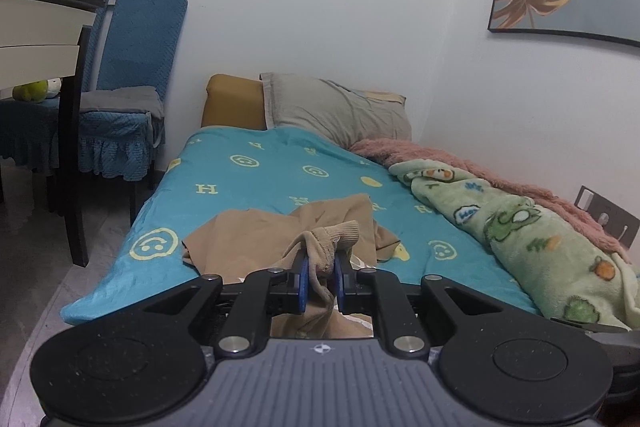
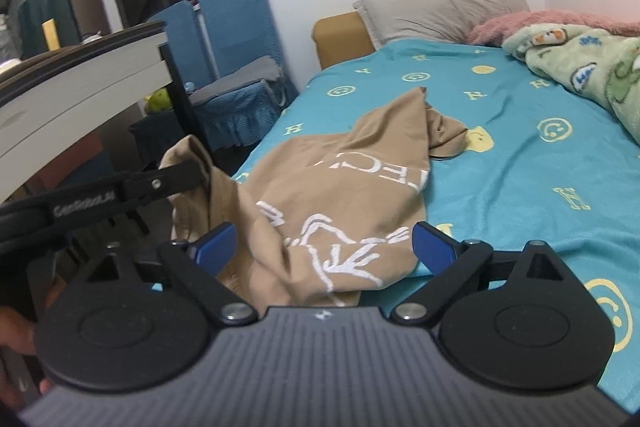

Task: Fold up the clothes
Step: 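Grasp the tan T-shirt with the right gripper while the left gripper holds it up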

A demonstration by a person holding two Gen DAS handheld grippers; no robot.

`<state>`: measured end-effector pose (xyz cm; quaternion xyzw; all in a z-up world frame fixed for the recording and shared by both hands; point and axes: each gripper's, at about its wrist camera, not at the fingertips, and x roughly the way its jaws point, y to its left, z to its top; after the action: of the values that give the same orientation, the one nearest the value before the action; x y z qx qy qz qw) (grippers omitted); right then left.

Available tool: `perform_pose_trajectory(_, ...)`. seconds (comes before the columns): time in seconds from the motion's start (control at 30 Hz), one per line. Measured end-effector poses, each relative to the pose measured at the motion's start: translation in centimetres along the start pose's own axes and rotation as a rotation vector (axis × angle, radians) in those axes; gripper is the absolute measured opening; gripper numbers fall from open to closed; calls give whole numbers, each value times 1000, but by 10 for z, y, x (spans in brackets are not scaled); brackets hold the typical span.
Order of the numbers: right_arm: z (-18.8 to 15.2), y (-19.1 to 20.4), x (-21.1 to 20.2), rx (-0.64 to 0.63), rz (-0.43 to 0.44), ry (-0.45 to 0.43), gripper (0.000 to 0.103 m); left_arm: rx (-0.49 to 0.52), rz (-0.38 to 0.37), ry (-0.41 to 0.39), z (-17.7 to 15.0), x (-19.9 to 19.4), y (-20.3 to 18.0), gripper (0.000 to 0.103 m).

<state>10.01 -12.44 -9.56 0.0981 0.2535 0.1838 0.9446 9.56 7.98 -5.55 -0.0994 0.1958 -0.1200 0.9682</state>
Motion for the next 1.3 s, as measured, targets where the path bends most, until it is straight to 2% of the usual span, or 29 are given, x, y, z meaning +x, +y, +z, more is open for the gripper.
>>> perform_pose_trajectory(0.3,-12,25,7,-95,147,30,95,-61,25,-38,4,-8,7,13)
perform_pose_trajectory(0.43,-31,44,28,-256,97,105,95,-64,11,-38,4,-10,7,13)
perform_pose_trajectory(0.53,-42,53,41,-356,31,129,95,-34,5,-33,2,-14,6,13)
perform_pose_trajectory(0.57,-45,55,44,-381,14,138,93,-11,16,-34,2,-16,5,13)
perform_pose_trajectory(0.63,-50,57,46,-414,-9,150,76,2,19,-37,4,-20,6,12)
perform_pose_trajectory(0.7,-50,55,46,-417,-14,151,76,-11,4,-32,6,-23,7,12)
perform_pose_trajectory(0.77,-48,54,43,-408,-6,140,70,-1,4,-32,8,-26,3,12)
perform_pose_trajectory(0.83,-45,52,40,-396,-1,122,53,12,-1,-27,12,-28,-3,12)
perform_pose_trajectory(0.9,-42,48,40,-373,-7,114,45,26,-3,-21,16,-30,-11,12)
perform_pose_trajectory(1.07,-32,33,35,-280,-21,104,36,76,1,6,30,-38,-35,11)
perform_pose_trajectory(1.13,-27,27,31,-242,-26,91,28,100,0,11,37,-41,-46,11)
perform_pose_trajectory(1.3,-15,10,18,-141,-42,52,22,147,-5,15,52,-48,-71,10)
